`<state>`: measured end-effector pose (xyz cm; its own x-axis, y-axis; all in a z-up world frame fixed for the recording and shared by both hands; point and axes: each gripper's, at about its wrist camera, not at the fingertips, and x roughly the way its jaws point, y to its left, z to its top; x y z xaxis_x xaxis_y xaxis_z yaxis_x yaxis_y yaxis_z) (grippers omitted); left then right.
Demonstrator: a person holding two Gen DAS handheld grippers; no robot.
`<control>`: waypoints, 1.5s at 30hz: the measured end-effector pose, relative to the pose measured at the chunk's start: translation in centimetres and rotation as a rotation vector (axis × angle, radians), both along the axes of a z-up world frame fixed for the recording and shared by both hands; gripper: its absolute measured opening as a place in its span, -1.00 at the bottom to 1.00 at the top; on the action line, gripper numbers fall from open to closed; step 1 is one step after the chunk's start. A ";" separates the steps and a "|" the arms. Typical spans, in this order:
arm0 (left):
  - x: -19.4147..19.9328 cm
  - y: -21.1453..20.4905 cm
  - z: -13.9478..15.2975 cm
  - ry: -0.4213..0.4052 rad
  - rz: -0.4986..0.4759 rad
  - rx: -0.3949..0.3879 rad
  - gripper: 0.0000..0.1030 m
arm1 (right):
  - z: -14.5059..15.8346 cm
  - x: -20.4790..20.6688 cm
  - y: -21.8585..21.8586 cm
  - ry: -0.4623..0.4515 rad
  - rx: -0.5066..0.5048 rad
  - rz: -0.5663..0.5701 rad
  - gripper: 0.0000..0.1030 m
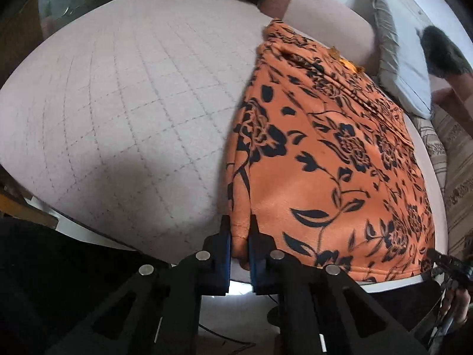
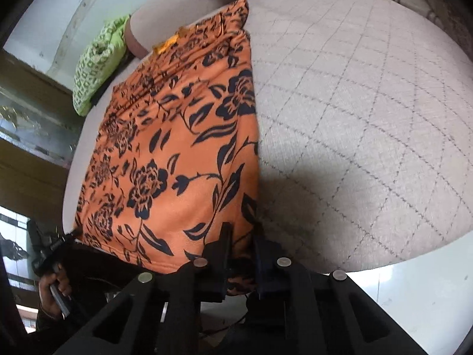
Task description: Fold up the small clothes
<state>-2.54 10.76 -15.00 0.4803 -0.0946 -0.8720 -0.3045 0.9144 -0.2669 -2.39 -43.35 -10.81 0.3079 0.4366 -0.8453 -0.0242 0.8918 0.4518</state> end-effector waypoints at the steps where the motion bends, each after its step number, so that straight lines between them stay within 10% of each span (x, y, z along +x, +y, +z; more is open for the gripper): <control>1: 0.1 0.2 -0.2 -0.002 0.004 -0.022 -0.68 | -0.4 0.0 -0.2 0.011 0.001 -0.001 -0.58; 5: 0.1 -0.2 -0.1 -0.015 -0.033 -0.053 -0.32 | -0.9 0.2 -0.8 0.032 0.092 -0.024 -0.35; 7: 0.4 -0.8 0.0 0.006 -0.058 -0.003 -0.84 | -1.1 0.3 -1.1 0.043 0.115 -0.032 -0.37; 10: 0.4 -0.2 0.7 -0.004 -0.068 -0.061 -0.85 | -0.8 0.2 -0.8 0.049 0.163 -0.016 -0.83; 23: 5.1 3.0 10.5 -0.224 -0.114 -0.243 -0.85 | 4.6 3.5 -2.6 -0.084 0.648 -0.078 -0.88; 31: 18.9 5.0 16.8 -0.326 -0.148 -0.257 -0.85 | 9.7 14.4 -2.9 -0.241 0.748 -0.099 -0.88; 35: 30.3 6.5 14.7 -0.268 -0.100 -0.318 -0.74 | 10.6 24.5 -3.2 -0.289 0.719 -0.135 -0.88; 36: 33.5 7.0 12.6 -0.237 -0.051 -0.309 -0.70 | 9.8 27.2 -3.0 -0.268 0.708 -0.153 -0.83; 38: 37.5 7.9 8.3 -0.158 0.043 -0.242 0.30 | 6.7 33.4 -2.4 -0.188 0.630 -0.196 -0.75; 41: 39.0 9.9 2.9 -0.034 0.203 -0.186 0.35 | 1.1 38.0 -2.0 -0.065 0.465 -0.298 0.50; 45: 35.0 10.6 3.1 -0.066 0.120 -0.130 0.36 | -0.2 35.2 -2.7 -0.150 0.454 -0.369 0.50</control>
